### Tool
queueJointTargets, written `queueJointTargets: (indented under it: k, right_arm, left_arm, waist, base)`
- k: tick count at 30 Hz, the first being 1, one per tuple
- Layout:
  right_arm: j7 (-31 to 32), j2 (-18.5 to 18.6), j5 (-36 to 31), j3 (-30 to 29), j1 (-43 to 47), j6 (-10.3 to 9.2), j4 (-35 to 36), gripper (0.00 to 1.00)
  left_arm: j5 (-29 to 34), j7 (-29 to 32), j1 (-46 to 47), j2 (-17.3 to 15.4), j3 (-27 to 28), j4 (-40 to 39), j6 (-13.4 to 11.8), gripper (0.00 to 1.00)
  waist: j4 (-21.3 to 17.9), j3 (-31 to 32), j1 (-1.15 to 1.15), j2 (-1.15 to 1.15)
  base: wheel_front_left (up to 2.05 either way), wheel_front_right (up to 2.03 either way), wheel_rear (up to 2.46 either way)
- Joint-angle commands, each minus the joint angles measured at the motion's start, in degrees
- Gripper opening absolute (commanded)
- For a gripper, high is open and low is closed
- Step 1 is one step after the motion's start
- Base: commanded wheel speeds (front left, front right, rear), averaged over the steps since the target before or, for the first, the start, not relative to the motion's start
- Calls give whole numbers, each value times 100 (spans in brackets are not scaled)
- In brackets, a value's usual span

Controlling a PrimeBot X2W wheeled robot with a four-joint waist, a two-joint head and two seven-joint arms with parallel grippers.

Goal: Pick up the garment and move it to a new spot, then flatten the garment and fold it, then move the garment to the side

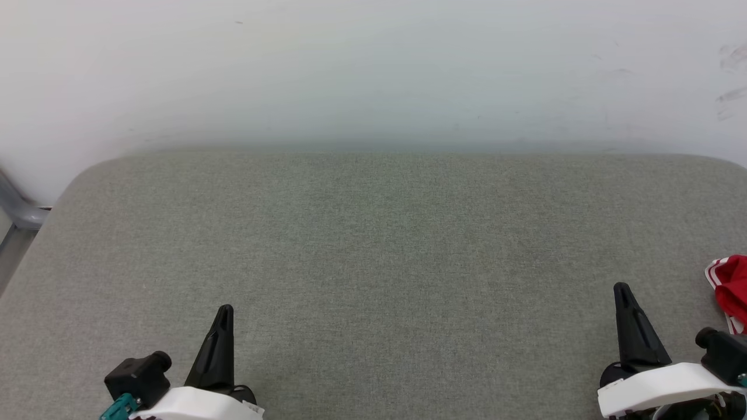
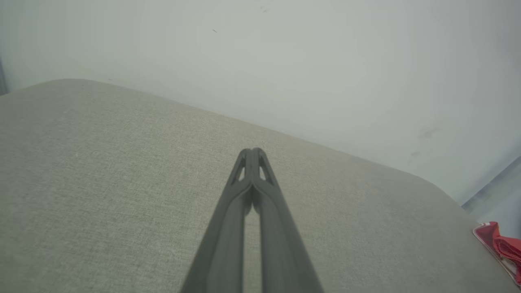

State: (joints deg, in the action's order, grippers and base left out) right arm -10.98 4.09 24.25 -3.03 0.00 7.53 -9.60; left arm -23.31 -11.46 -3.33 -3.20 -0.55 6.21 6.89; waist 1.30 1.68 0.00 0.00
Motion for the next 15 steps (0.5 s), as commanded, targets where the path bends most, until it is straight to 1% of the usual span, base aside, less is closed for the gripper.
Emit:
queueJointTargets:
  k: [1, 15]
  right_arm:
    - [43, -3, 238, -23, -176, 0, 64, 0]
    - [370, -26, 1523, -84, -273, -1, -26, 0]
  left_arm:
    - [-228, 49, 174, -25, 43, -48, 13, 0]
    - [-1549, 372, 341, -35, 150, 110, 25, 0]
  waist:
    - [-1, -2, 0, 0]
    - [-18, -26, 0, 0]
  base:
    - [0, 0, 0]
    - [0, 0, 0]
